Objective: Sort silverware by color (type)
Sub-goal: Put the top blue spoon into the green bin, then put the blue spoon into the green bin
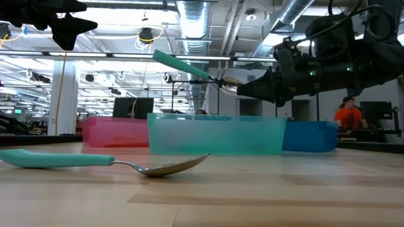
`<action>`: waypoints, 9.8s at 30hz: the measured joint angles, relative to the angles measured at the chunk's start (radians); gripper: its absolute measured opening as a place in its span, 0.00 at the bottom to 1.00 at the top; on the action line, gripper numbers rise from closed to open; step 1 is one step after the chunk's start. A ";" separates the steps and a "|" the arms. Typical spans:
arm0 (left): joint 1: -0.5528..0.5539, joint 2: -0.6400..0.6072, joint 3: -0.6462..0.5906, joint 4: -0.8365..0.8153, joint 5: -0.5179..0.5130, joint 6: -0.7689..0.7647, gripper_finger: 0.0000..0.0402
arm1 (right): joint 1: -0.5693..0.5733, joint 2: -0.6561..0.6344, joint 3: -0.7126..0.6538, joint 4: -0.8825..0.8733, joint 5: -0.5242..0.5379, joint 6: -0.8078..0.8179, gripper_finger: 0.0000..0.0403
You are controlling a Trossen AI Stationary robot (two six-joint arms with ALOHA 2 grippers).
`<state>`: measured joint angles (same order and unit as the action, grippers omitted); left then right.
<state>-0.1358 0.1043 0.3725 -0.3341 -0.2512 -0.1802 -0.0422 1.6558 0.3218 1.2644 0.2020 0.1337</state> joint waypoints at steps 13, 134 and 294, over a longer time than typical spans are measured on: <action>0.000 0.000 0.000 -0.015 0.000 0.000 0.53 | 0.000 0.000 0.000 -0.032 -0.024 0.004 0.05; 0.000 0.000 0.000 -0.012 -0.052 -0.025 0.53 | -0.099 -0.005 0.059 -0.180 0.032 0.153 0.50; 0.000 0.000 -0.097 0.113 0.035 -0.167 0.53 | 0.534 0.460 0.999 -1.357 0.058 0.015 0.66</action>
<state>-0.1360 0.1043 0.2760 -0.2207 -0.2165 -0.3469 0.4919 2.1159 1.3212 -0.0929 0.2596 0.1484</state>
